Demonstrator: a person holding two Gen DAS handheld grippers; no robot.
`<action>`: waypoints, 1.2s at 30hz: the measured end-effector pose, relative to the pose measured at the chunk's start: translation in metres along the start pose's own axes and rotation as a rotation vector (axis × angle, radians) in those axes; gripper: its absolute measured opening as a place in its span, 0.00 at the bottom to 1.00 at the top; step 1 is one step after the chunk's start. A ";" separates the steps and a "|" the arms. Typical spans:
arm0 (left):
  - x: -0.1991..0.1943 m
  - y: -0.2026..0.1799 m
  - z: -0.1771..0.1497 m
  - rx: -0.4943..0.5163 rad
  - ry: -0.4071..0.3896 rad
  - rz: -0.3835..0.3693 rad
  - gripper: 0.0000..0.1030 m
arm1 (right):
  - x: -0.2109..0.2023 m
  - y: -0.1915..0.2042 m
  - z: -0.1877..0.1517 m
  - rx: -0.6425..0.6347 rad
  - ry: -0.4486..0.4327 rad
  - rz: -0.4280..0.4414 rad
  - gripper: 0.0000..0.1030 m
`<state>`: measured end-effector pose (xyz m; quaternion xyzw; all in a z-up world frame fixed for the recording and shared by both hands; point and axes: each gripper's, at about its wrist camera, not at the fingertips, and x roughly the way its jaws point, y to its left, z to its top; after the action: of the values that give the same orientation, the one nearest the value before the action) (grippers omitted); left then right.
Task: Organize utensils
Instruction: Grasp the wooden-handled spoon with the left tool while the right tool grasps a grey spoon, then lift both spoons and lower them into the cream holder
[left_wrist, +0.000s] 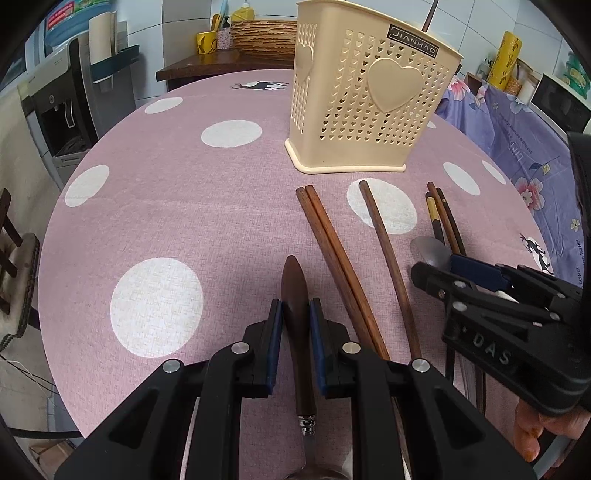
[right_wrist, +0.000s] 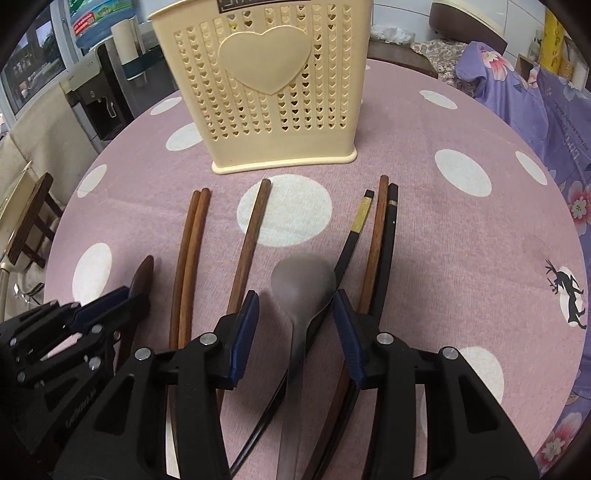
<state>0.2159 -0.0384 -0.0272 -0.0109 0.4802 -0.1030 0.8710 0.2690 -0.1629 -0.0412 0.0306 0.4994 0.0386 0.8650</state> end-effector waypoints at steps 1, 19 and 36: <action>0.000 0.000 0.000 0.002 0.001 0.000 0.16 | 0.001 0.000 0.002 0.000 0.002 -0.007 0.42; -0.005 0.006 0.011 -0.025 -0.014 -0.006 0.15 | -0.031 -0.012 0.017 0.007 -0.090 0.049 0.36; -0.081 0.008 0.030 0.002 -0.234 -0.024 0.15 | -0.132 -0.027 0.011 -0.064 -0.313 0.176 0.36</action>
<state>0.2007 -0.0174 0.0552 -0.0278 0.3751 -0.1121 0.9198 0.2141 -0.2023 0.0755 0.0526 0.3527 0.1249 0.9259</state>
